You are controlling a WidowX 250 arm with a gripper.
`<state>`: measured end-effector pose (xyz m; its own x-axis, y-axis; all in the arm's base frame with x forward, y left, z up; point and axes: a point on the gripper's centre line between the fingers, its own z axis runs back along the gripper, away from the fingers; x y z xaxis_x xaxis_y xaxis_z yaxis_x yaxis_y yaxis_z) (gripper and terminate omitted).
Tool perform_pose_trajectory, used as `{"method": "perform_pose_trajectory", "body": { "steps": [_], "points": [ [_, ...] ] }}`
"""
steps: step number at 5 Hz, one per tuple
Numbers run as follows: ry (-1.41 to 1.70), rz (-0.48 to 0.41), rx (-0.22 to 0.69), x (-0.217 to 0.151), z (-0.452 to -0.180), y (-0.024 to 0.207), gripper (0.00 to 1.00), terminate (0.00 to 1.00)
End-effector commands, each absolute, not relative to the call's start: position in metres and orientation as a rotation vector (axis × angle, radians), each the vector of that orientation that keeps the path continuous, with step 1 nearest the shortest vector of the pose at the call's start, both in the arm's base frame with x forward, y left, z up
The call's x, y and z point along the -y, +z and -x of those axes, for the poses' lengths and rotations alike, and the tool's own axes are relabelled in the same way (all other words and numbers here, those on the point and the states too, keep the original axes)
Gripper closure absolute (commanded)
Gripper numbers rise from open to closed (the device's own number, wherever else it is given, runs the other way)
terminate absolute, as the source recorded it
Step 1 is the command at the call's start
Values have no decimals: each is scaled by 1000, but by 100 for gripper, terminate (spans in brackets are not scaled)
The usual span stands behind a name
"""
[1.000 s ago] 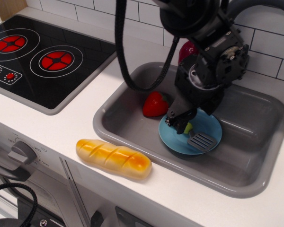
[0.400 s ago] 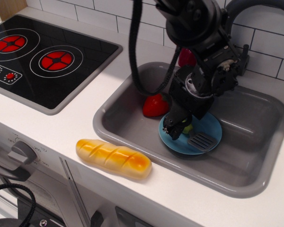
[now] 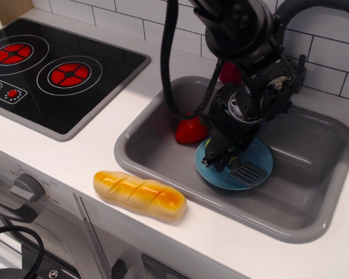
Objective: Take spatula off plate sink
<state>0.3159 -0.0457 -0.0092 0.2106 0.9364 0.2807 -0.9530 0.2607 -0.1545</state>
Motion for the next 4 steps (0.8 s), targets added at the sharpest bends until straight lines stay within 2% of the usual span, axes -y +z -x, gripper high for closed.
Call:
{"method": "perform_pose_trajectory", "body": {
  "steps": [1,3,4],
  "points": [
    [1318,-23,378,46,-318,10,100,0],
    [1369,52,396,54,-317,37,100,0],
    [1514,83,404,69,-310,53,100,0]
  ]
}}
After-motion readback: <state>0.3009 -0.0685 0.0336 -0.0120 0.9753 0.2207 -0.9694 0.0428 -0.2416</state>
